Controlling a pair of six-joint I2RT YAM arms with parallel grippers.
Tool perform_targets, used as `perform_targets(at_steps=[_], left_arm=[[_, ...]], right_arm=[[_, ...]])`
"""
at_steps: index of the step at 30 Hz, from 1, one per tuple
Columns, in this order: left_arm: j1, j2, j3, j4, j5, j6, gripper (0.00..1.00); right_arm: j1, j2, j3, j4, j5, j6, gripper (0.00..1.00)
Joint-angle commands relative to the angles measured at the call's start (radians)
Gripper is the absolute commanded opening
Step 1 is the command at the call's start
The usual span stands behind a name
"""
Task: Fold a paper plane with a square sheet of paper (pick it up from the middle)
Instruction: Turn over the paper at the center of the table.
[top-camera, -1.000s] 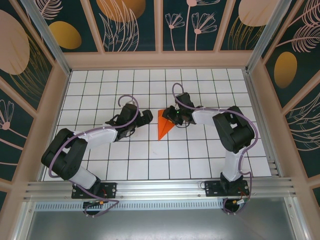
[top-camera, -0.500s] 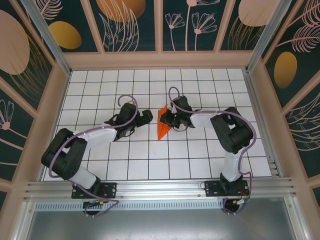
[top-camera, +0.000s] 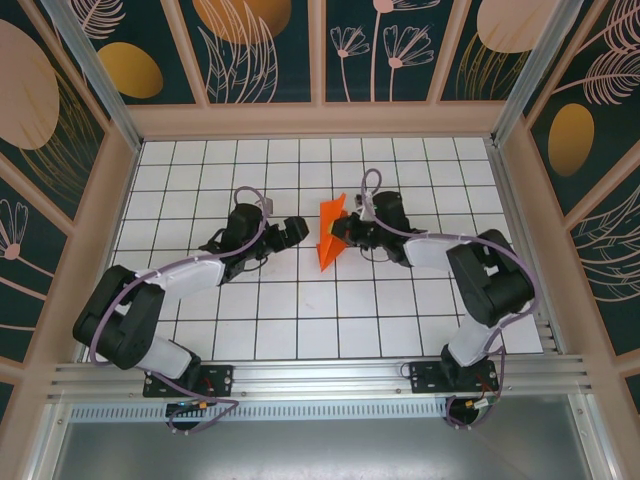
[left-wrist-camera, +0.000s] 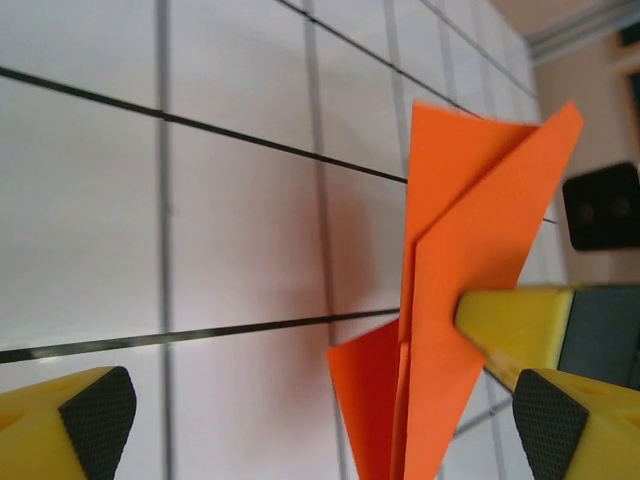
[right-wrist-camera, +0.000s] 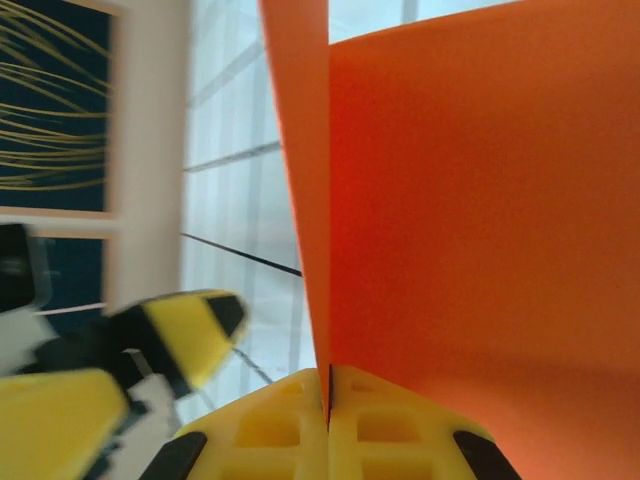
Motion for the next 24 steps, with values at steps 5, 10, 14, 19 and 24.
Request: perform_targets(at_steps=[5,10,14,19,24], left_arm=[[0.004,-0.031,-0.052,0.254,0.222,-0.082,0.99],[0.002,-0.009,-0.089,0.424,0.301,-0.166,0.97],[0.002,0.021,-0.105,0.545,0.343,-0.235,0.83],[0.002,0.04,-0.107,0.608,0.354,-0.269,0.61],[0.002,0.031,-0.104,0.623,0.346,-0.264,0.41]], right_arm=[[-0.013,-0.074,-0.02,0.285,-0.176,0.142,0.04],[-0.009,-0.068,-0.017,0.385,-0.202,0.248,0.05],[0.004,-0.054,-0.005,0.398,-0.208,0.287,0.05],[0.012,-0.039,-0.001,0.391,-0.207,0.301,0.05],[0.013,-0.01,0.006,0.385,-0.224,0.306,0.05]])
